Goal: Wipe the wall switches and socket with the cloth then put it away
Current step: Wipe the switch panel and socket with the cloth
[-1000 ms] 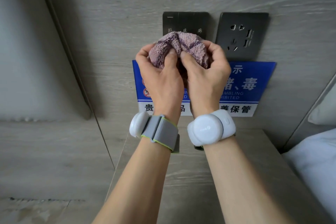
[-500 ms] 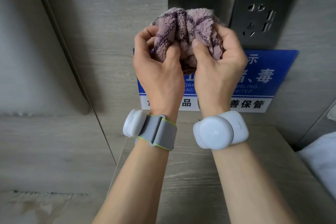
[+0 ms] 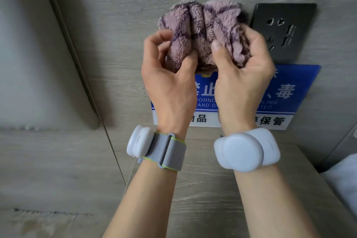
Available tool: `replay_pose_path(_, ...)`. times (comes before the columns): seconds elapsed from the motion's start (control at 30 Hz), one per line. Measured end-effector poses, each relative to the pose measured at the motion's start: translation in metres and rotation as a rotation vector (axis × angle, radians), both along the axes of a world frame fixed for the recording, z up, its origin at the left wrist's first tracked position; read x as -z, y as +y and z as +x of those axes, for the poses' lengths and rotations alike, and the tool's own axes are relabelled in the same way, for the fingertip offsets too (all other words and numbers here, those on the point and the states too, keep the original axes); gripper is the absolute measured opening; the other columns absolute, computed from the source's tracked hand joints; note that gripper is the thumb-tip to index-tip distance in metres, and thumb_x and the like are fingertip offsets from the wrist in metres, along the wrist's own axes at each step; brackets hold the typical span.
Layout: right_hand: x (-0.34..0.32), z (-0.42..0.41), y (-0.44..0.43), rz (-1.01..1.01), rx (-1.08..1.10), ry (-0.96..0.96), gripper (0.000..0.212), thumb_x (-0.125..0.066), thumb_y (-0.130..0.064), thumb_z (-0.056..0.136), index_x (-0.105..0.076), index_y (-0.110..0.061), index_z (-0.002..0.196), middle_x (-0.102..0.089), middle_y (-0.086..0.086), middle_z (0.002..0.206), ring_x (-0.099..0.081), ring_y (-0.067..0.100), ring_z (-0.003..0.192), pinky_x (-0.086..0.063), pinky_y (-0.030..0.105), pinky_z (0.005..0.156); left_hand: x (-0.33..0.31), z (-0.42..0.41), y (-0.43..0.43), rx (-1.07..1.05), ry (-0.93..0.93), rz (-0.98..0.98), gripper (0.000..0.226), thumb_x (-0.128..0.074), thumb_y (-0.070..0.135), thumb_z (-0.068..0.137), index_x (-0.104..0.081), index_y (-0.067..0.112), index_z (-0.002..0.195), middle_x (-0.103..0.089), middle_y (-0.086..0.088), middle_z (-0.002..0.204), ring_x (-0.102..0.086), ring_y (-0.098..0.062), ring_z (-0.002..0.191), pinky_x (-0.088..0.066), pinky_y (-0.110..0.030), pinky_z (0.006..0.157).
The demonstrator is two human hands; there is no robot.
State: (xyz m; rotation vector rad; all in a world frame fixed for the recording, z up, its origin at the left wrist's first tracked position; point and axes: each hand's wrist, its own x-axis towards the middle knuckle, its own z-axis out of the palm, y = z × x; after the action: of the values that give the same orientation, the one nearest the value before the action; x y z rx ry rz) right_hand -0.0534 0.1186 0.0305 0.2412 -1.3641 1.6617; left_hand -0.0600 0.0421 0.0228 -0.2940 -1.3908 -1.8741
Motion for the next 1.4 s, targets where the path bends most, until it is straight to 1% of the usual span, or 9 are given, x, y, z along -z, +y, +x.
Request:
replay_pose_path(0.17,0.005,0.000,0.002,0.007,-0.031,-0.025,0.030,-0.063,0.007,0.086,-0.068,0.000,0.115,-0.073,0.000,0.098,-0.066,-0.004,0.090,-0.053,0.016,0.086,0.004,0.001,0.004,-0.011,-0.047,-0.031,0.030,-0.062,-0.002,0.079,-0.061,0.019,0.100,-0.069,-0.003,0.089,-0.061,-0.007,0.073,-0.054,-0.027,0.077)
replay_pose_path(0.3,0.005,-0.001,-0.009,0.069,-0.074,-0.043,0.032,-0.061,0.005,0.089,-0.065,0.001,0.120,-0.072,0.006,0.109,-0.065,0.003,0.101,-0.050,0.015,0.091,0.000,0.001,-0.002,-0.159,-0.070,-0.097,0.043,-0.064,0.011,0.080,-0.066,0.012,0.123,-0.072,-0.008,0.114,-0.068,-0.020,0.103,-0.053,-0.039,0.101)
replay_pose_path(0.5,0.001,-0.005,-0.002,0.029,-0.051,-0.019,0.036,-0.056,0.010,0.088,-0.062,0.005,0.123,-0.072,0.015,0.116,-0.064,0.005,0.101,-0.053,0.020,0.094,-0.005,0.011,0.011,-0.090,-0.014,-0.248,0.052,-0.061,0.008,0.087,-0.054,0.009,0.139,-0.058,-0.007,0.129,-0.058,-0.014,0.122,-0.045,-0.030,0.112)
replay_pose_path(0.73,-0.005,-0.005,-0.006,0.105,-0.038,-0.038,0.039,-0.058,0.005,0.089,-0.058,0.002,0.128,-0.069,0.013,0.121,-0.065,0.016,0.115,-0.051,0.031,0.105,-0.003,0.002,0.006,-0.102,0.029,-0.275,0.051,-0.060,0.005,0.092,-0.050,0.006,0.142,-0.058,-0.010,0.128,-0.053,0.013,0.102,-0.037,-0.001,0.095)
replay_pose_path(0.93,-0.004,-0.007,0.015,0.056,-0.032,-0.013,0.041,-0.054,0.012,0.085,-0.058,0.005,0.125,-0.071,0.008,0.114,-0.063,0.005,0.105,-0.052,0.028,0.102,0.000,0.007,0.026,-0.051,0.027,-0.350,0.050,-0.056,0.005,0.093,-0.049,0.004,0.142,-0.052,0.004,0.121,-0.048,0.014,0.108,-0.034,-0.001,0.099)
replay_pose_path(1.07,-0.003,-0.007,0.004,0.148,-0.123,-0.041,0.042,-0.057,0.008,0.088,-0.056,0.002,0.129,-0.069,0.004,0.116,-0.064,0.009,0.111,-0.050,0.025,0.104,-0.002,0.001,0.014,-0.090,0.026,-0.242,0.049,-0.055,0.004,0.093,-0.049,0.002,0.142,-0.058,-0.011,0.127,-0.054,-0.002,0.109,-0.039,-0.007,0.103)
replay_pose_path(1.23,-0.004,-0.008,0.017,0.063,-0.178,-0.021,0.041,-0.054,0.006,0.086,-0.056,0.004,0.128,-0.067,0.006,0.116,-0.063,0.011,0.111,-0.050,0.033,0.106,-0.003,0.005,0.022,-0.057,0.018,-0.334,0.051,-0.055,0.002,0.093,-0.045,0.001,0.144,-0.051,0.003,0.123,-0.046,0.012,0.111,-0.031,0.002,0.099)
replay_pose_path(1.3,-0.005,-0.006,0.010,0.105,-0.239,-0.029,0.043,-0.052,0.004,0.087,-0.054,0.001,0.130,-0.066,0.005,0.120,-0.062,0.014,0.117,-0.047,0.037,0.110,-0.004,0.002,0.016,-0.052,0.005,-0.237,0.052,-0.054,0.003,0.092,-0.046,0.001,0.144,-0.055,-0.001,0.129,-0.052,0.004,0.116,-0.035,-0.007,0.106)
replay_pose_path(1.4,-0.004,-0.003,0.002,0.155,-0.363,-0.039,0.048,-0.049,0.000,0.089,-0.050,-0.001,0.136,-0.062,0.009,0.133,-0.056,0.019,0.128,-0.043,0.040,0.114,-0.003,-0.001,0.008,-0.014,-0.031,-0.106,0.054,-0.052,0.008,0.088,-0.050,0.002,0.141,-0.061,-0.015,0.134,-0.058,-0.025,0.128,-0.044,-0.044,0.114)
